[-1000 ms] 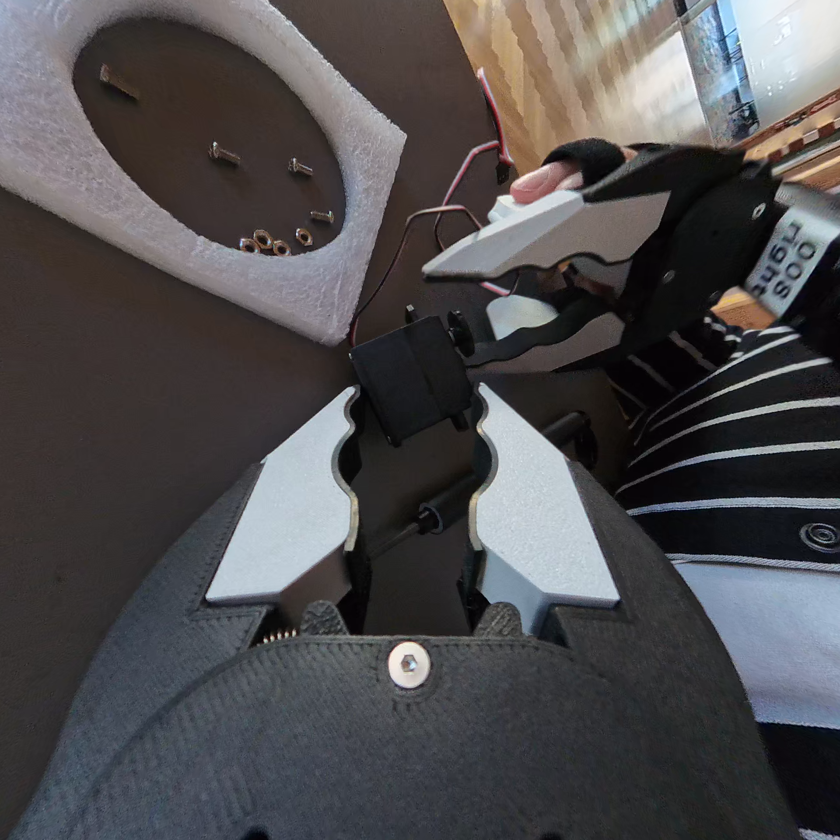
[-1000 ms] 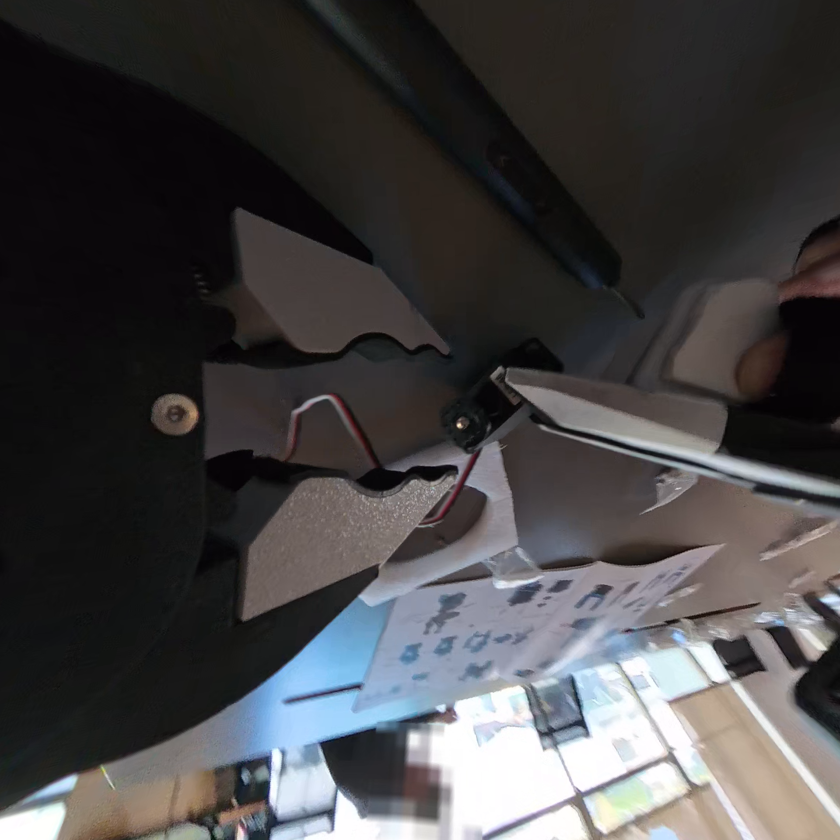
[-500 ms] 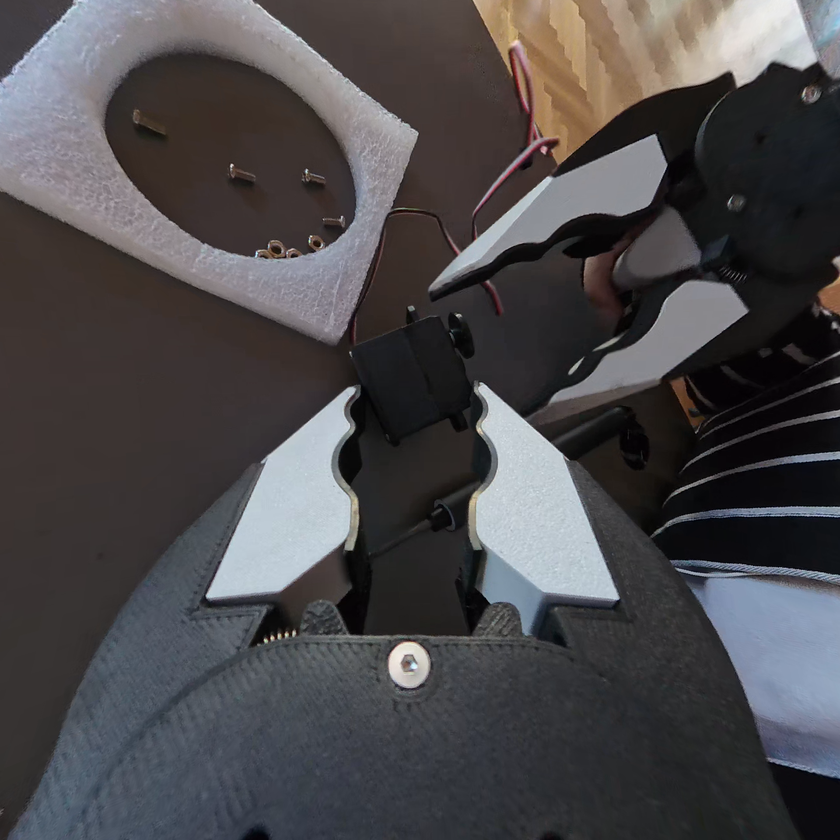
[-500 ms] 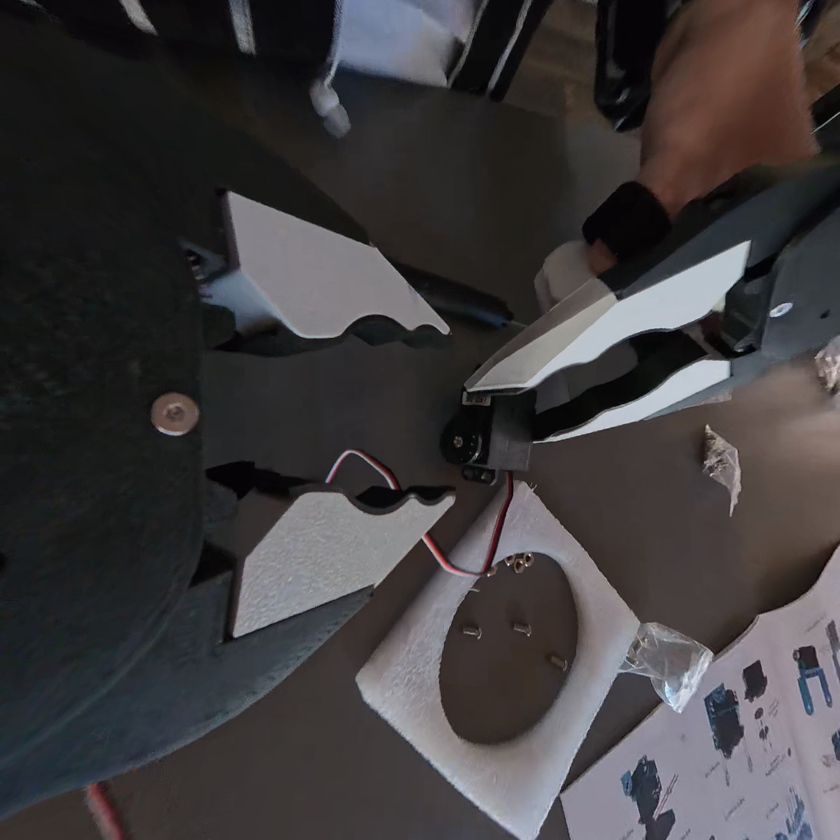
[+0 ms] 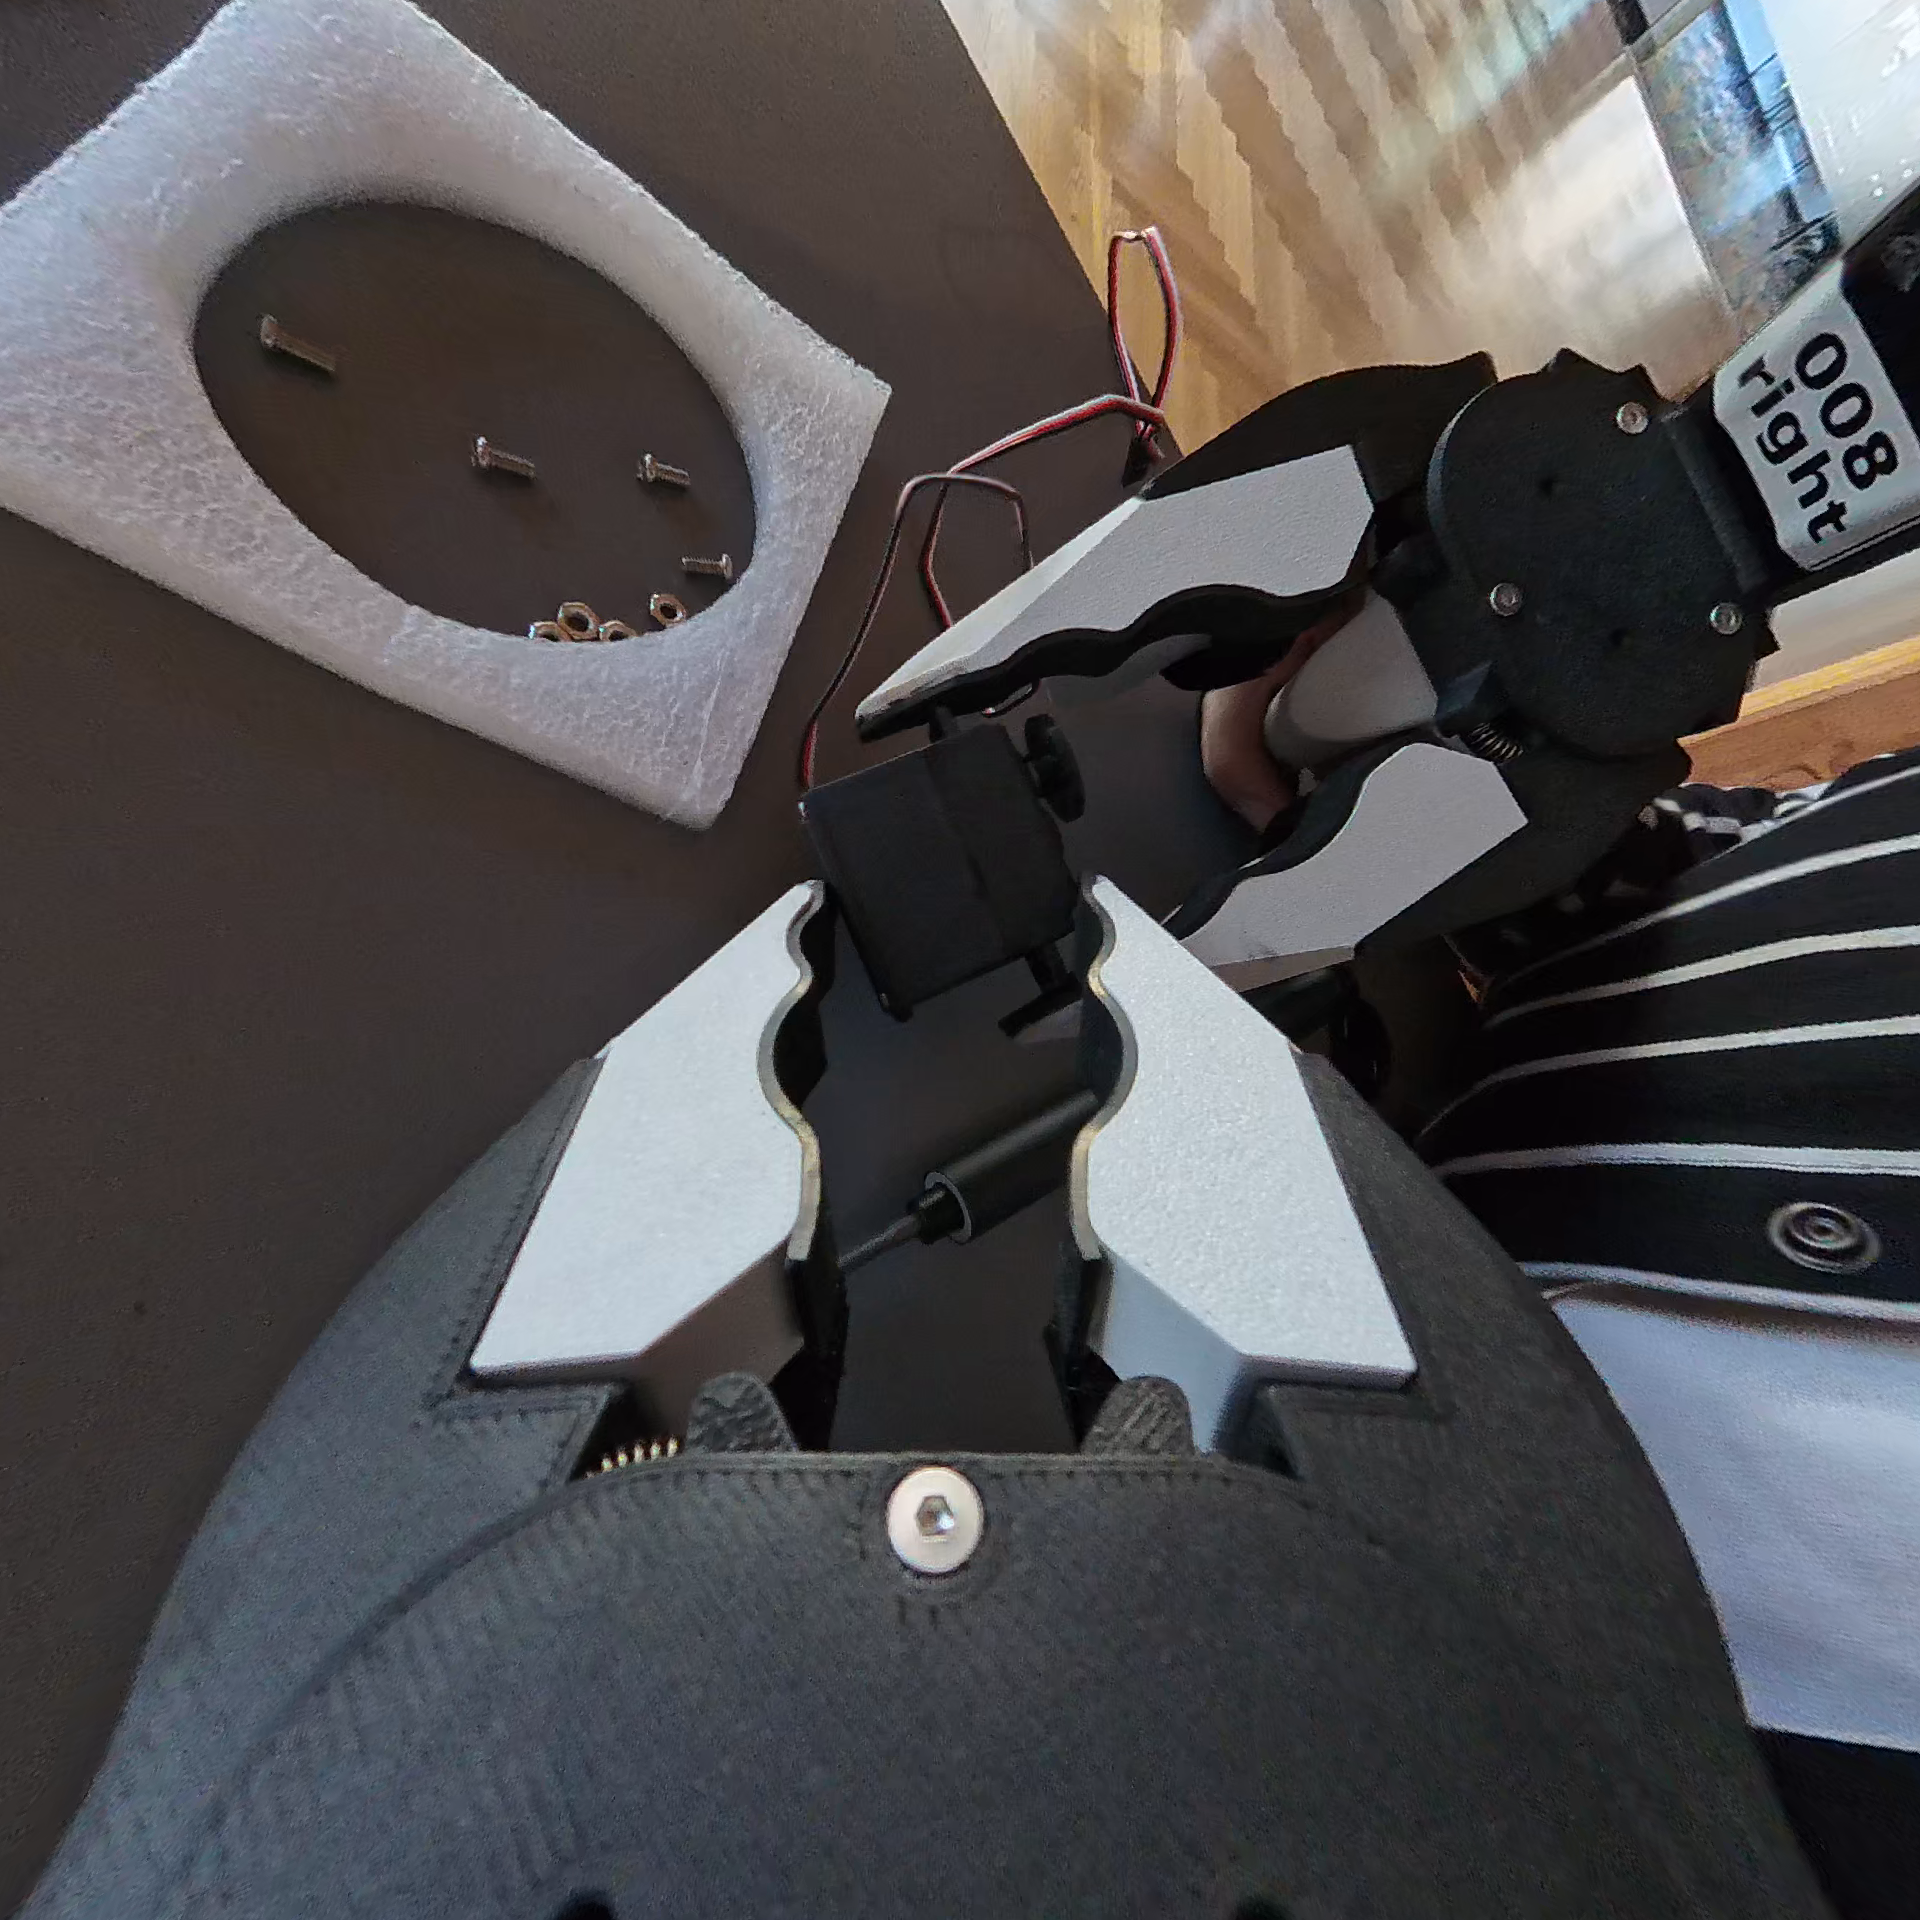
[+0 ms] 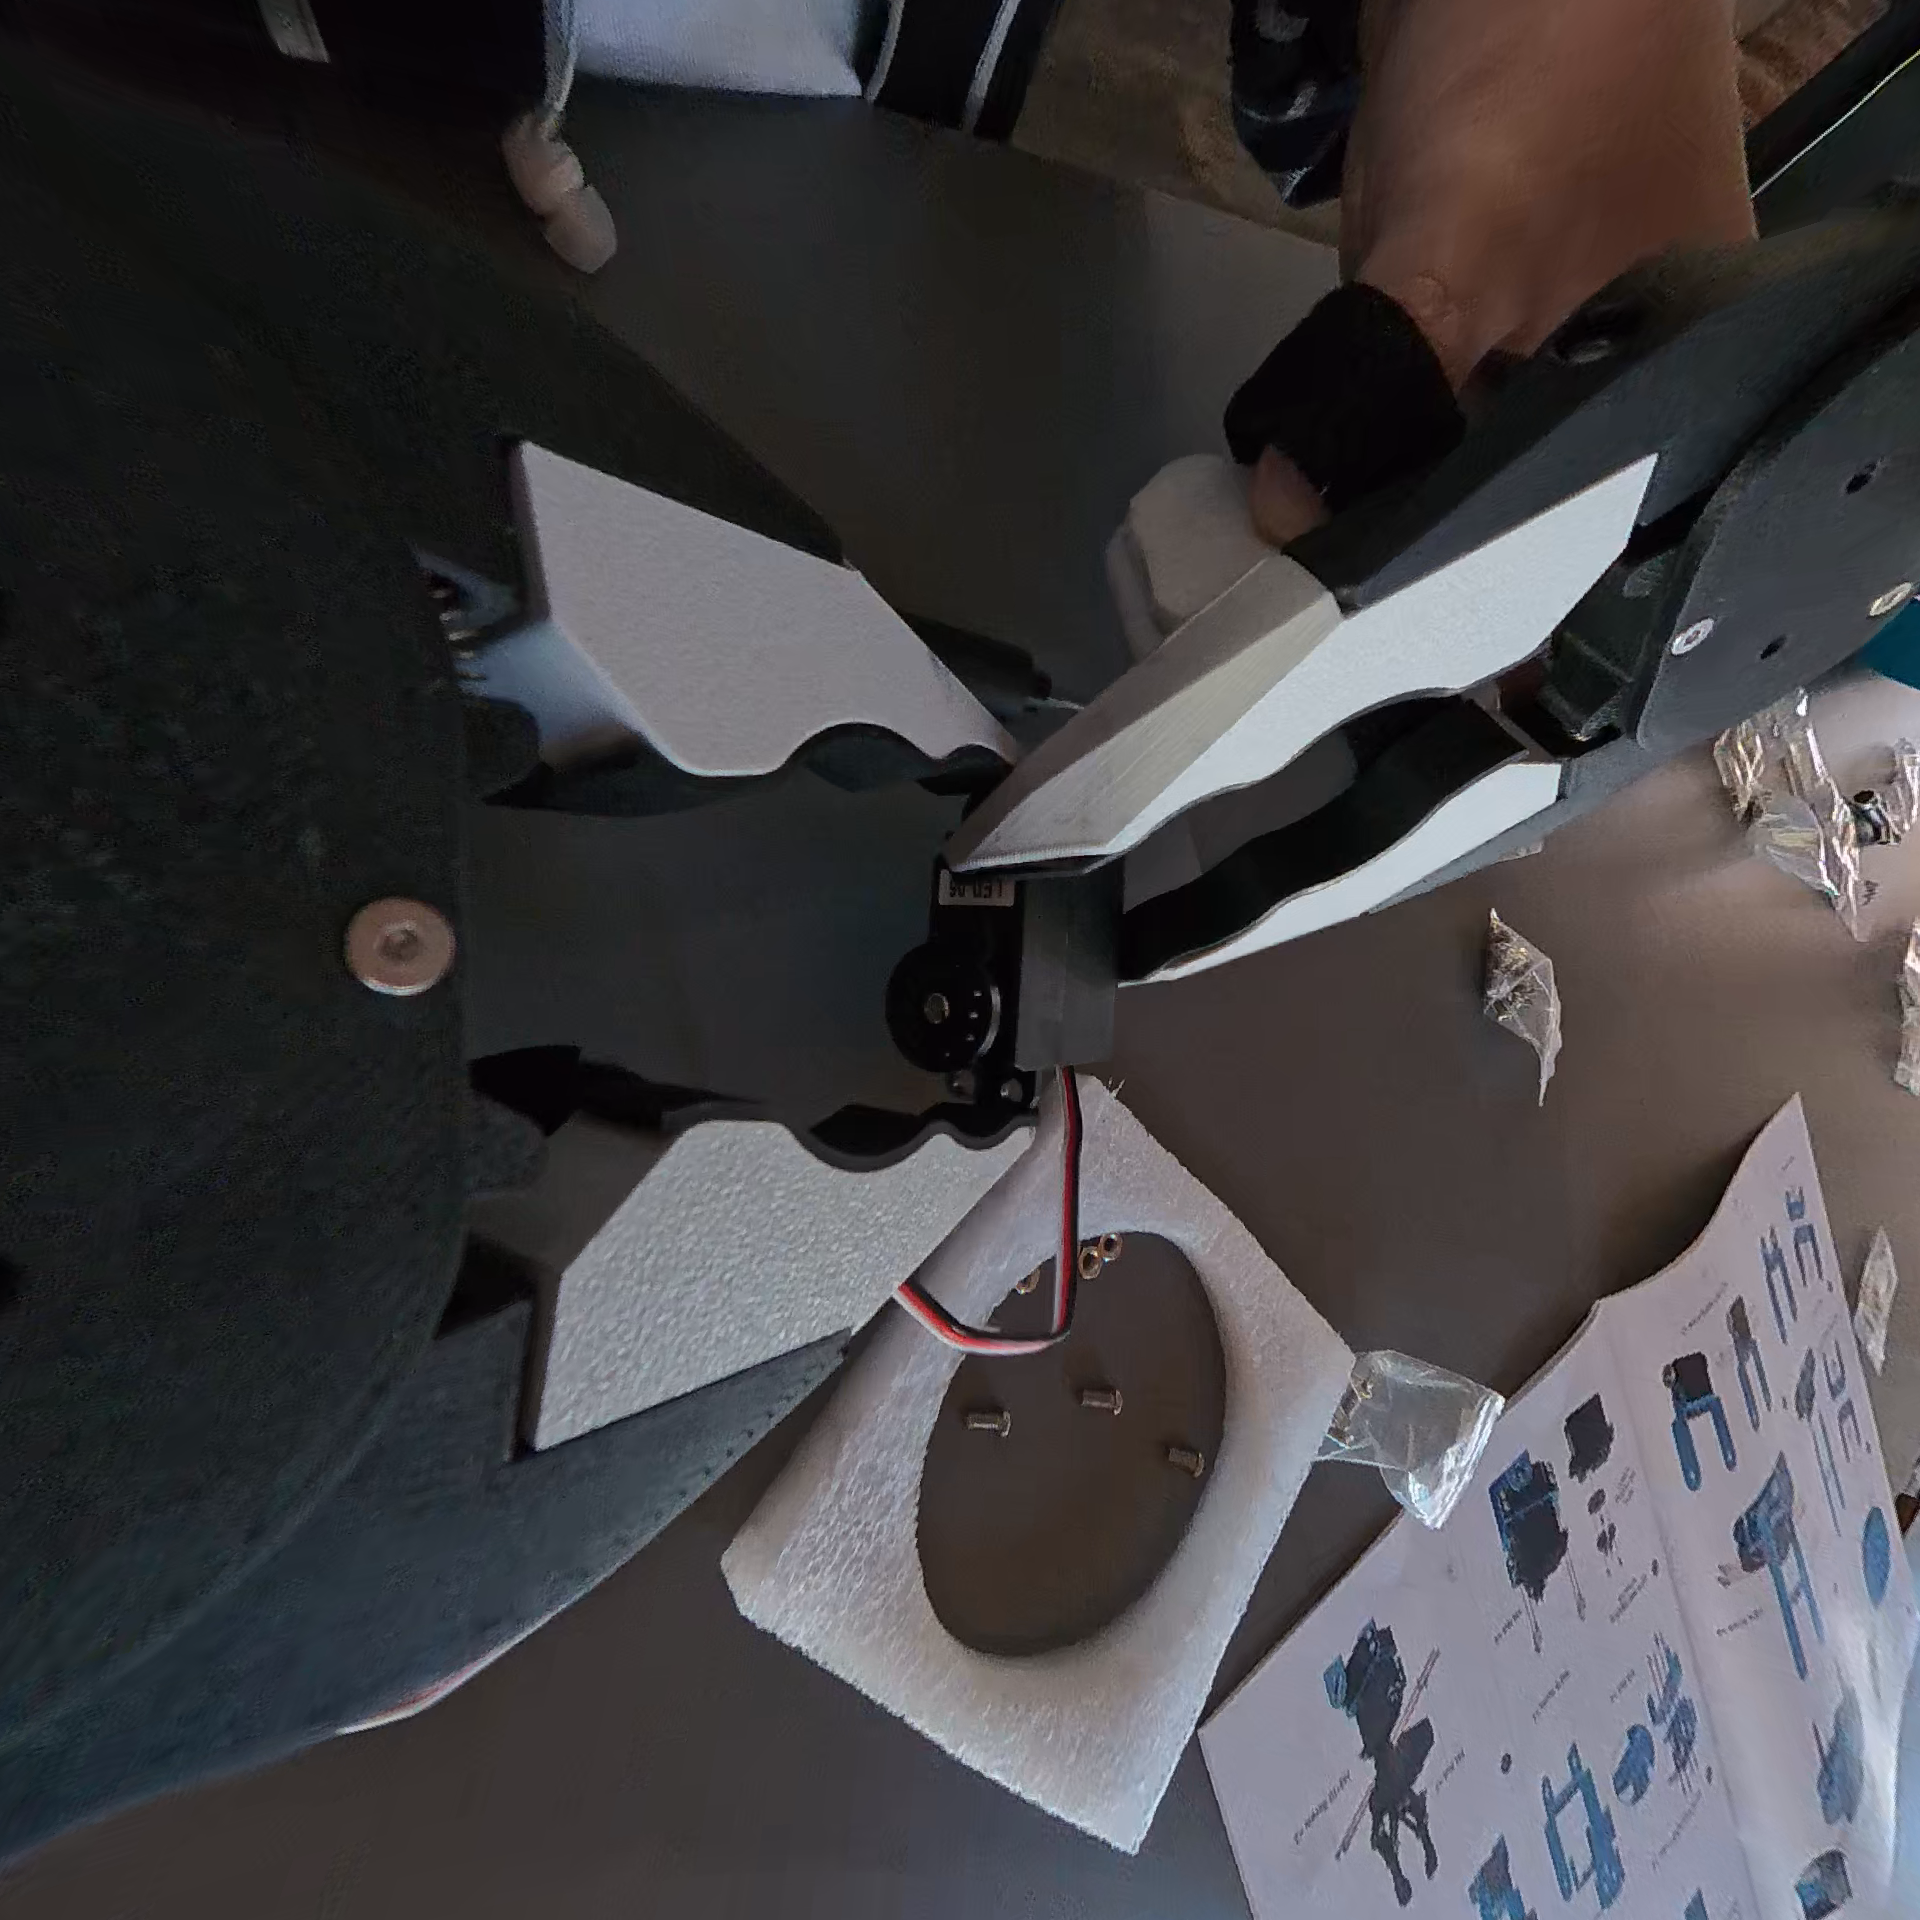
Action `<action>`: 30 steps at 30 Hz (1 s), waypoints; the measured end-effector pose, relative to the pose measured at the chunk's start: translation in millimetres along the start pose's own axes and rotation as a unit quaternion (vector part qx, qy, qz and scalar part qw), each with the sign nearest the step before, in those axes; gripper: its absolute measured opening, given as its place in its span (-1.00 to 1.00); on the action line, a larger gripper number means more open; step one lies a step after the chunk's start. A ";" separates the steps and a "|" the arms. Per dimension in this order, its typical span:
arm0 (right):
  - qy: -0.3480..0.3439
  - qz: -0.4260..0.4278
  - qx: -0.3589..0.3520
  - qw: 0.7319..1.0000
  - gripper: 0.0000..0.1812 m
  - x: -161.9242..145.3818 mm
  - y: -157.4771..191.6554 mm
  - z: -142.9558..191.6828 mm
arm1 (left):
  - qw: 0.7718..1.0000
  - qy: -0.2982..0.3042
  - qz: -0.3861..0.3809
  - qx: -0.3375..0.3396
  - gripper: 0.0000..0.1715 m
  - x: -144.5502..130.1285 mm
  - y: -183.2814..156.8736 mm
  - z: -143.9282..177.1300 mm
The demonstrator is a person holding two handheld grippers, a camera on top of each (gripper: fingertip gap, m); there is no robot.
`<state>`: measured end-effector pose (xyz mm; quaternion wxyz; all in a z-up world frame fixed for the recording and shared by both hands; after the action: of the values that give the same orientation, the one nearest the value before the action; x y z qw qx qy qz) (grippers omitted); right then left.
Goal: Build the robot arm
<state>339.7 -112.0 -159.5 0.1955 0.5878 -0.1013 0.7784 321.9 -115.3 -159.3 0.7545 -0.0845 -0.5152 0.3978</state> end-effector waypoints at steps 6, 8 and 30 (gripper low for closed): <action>-0.005 0.012 0.004 1.000 -0.35 1.4 -0.3 0.2 | 0.998 -0.016 0.043 -0.042 -0.46 1.7 0.8 0.5; -0.011 0.018 0.000 1.000 -0.34 3.6 -4.1 0.6 | 0.996 -0.032 0.055 -0.060 -0.42 7.7 0.4 0.8; -0.157 0.151 -0.137 0.966 -0.36 43.2 -44.4 14.3 | 0.964 -0.092 0.047 -0.246 -0.47 53.9 2.1 -25.7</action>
<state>361.0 -69.4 -117.4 0.1357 0.6482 -0.3238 0.6757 350.7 -69.6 -133.9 0.6403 -0.2542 -0.6600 0.2998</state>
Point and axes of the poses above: each gripper's, where its closed fingertips meet, z back along the fingers, x out of its top, y = z × x across the jaws, the point moved 2 cm from there along z, back along the fingers, and after that the axes turned 12 degrees about -y, right-handed, at the moved point
